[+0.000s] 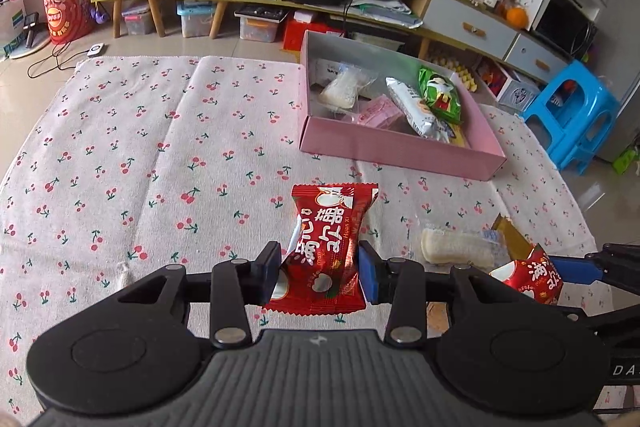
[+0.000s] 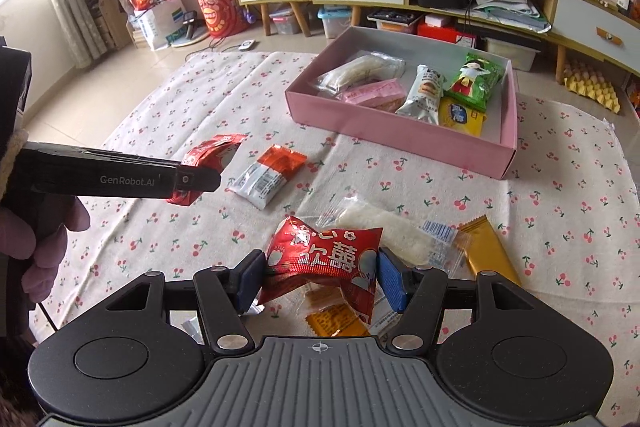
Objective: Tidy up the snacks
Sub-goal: 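Carry both red snack bags with both tools over the pink box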
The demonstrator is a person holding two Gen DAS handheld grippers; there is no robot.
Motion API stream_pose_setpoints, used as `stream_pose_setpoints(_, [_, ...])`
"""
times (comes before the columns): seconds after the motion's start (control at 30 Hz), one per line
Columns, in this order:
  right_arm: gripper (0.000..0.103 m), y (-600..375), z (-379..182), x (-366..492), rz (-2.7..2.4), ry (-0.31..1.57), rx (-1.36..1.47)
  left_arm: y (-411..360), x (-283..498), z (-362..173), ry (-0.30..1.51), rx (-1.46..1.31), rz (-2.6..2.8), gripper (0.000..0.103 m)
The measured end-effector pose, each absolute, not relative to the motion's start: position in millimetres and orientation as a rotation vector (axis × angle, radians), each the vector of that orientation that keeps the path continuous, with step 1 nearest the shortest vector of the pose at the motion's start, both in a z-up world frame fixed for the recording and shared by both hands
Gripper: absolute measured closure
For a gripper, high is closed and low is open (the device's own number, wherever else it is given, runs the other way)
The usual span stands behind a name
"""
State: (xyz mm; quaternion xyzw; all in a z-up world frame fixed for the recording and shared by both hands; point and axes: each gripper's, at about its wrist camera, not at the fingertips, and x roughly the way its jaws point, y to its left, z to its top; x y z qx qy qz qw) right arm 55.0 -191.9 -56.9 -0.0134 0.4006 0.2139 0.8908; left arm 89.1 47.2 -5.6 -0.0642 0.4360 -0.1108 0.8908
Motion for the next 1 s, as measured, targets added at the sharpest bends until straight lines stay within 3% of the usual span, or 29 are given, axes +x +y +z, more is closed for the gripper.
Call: stream_pose_setpoints(1.0, [0.043, -230.3, -35.0, 173.7, 0.232, 0.791, 0.246, 12.6, 169.8, 7.5, 0.791, -0.178, -0.245, 0.065])
